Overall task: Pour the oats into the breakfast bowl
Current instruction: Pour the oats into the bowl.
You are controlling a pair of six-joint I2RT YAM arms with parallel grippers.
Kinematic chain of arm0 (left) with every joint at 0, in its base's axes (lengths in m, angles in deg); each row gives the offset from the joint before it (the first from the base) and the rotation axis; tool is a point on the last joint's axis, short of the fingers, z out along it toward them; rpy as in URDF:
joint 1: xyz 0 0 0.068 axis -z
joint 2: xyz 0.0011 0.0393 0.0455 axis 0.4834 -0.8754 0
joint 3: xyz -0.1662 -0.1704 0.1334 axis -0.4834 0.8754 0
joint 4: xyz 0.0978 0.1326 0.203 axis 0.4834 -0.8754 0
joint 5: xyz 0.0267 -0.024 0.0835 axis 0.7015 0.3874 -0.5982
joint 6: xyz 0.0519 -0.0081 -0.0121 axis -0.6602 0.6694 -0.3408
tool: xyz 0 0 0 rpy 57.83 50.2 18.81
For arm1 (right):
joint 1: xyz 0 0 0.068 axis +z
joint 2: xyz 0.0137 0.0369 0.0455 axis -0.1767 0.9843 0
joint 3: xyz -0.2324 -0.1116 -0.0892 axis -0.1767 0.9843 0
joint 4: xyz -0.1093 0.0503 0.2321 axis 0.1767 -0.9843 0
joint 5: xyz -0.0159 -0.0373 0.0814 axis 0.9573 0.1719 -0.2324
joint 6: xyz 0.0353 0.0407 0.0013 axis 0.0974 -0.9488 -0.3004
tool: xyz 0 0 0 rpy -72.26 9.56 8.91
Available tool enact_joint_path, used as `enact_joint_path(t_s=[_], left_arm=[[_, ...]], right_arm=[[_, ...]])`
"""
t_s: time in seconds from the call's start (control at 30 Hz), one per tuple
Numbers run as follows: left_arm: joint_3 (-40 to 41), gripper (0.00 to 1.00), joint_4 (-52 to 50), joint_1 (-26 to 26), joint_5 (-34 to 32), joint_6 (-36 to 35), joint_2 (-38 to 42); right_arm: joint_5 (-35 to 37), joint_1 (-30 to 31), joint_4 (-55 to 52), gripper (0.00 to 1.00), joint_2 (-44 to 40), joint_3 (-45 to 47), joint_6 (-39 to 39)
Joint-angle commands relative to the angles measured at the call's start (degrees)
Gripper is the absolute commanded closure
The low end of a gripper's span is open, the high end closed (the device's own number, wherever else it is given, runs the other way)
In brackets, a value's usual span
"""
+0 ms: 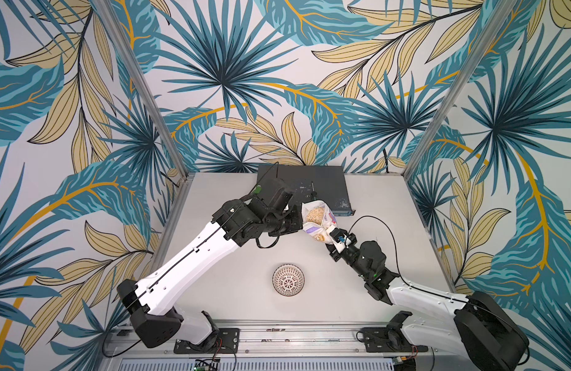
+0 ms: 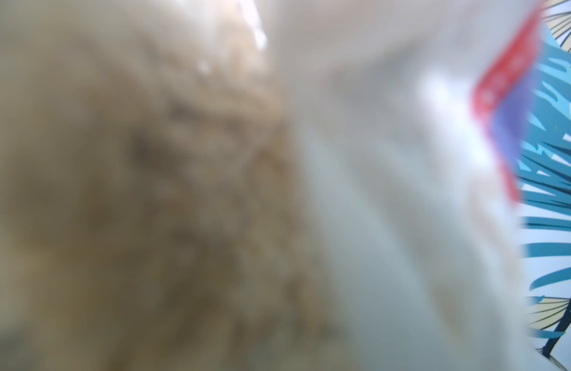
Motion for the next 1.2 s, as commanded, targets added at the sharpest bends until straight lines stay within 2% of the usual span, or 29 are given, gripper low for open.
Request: enact_joint_path(t_s=[0.0, 0.13, 0.27, 0.5, 0.73, 0.93, 1.17], left_arm=[[4.12, 1.00, -4.25, -0.68, -0.03, 3.28, 8.17], [7.77, 1.00, -1.50, -0.40, 1.47, 5.47, 11.17], [9.21, 1.00, -1.45, 0.46, 0.54, 5.45, 11.98], [15.94, 1.00, 0.64, 1.60, 0.42, 7.10, 13.89], [19.08, 1.00, 1.17, 2.71, 0.25, 7.81, 15.36], [24.07, 0.98, 3.58, 2.79, 0.52, 9.80, 17.83], [24.03, 0.90, 3.22, 2.79, 0.60, 10.04, 18.92]], right_arm=[[13.13, -2.47, -1.87, 1.00, -2.64, -2.66, -1.23], [16.44, -0.64, -6.69, 1.00, -1.59, -5.32, 2.46], [18.34, 3.82, -10.23, 1.00, -1.04, -6.22, 6.89], [17.81, 7.30, -13.71, 1.00, -5.46, -4.01, 6.78], [21.89, 9.97, -18.70, 1.00, -7.17, -3.99, 9.33], [17.22, 10.62, -18.62, 1.00, -10.57, -2.52, 8.47], [16.26, 11.37, -17.91, 1.00, -12.01, -1.43, 9.60]])
